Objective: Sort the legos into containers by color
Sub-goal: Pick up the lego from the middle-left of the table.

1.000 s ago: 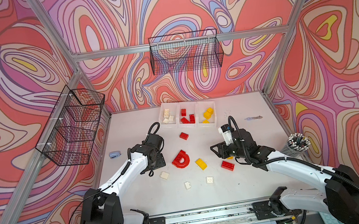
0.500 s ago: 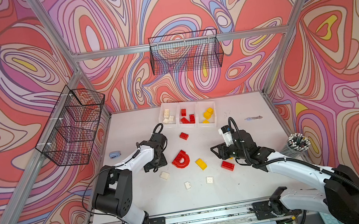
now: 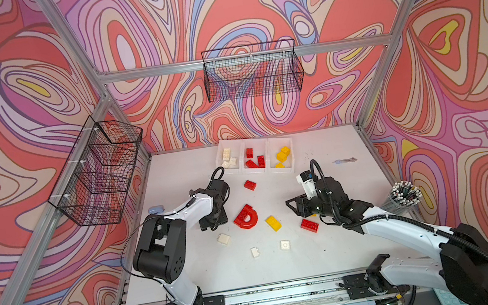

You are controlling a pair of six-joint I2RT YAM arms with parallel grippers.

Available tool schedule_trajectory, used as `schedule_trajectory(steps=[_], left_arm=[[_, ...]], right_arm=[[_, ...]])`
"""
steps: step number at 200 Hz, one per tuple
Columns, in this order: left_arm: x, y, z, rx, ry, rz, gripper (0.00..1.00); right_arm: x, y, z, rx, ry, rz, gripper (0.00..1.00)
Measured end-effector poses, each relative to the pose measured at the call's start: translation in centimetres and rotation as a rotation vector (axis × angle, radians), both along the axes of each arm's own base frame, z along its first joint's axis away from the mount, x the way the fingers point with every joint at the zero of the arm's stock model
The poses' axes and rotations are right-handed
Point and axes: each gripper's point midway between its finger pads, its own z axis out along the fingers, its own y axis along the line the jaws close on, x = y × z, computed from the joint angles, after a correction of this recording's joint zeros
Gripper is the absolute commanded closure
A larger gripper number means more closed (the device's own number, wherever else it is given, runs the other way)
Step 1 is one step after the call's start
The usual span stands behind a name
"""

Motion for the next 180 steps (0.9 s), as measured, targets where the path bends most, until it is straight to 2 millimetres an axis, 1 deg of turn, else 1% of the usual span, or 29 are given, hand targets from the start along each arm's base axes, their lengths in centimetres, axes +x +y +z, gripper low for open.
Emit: schedule_trajectory(steps=[35,54,75,114,180], left_arm=[[0.1,0.0,-0.3,0.003,0.004,-0.001,0.6],[0.3,-0.1,-0.4,0.002,0.0,-0.003,0.64],[0.5,-0.1,-0.4,0.002,-0.003,-0.005,0.75],[0.8,-0.3,-0.2,-0.002,-0.013,-0.01,0.78],[1.0,-0.9,0.0,-0.035,-0.011,-0.022,0.79]], right_arm=[[0.0,0.0,0.1,0.002,-0.003,0.0,0.48],[0.0,0.0,0.1,0.002,-0.003,0.001,0.48],[0.0,0.0,0.1,0.002,-0.003,0.001,0.48],[0.0,0.1,0.1,0.003,-0.002,0.003,0.48],[0.0,0.1,-0.1,0.001,0.004,0.005,0.48]])
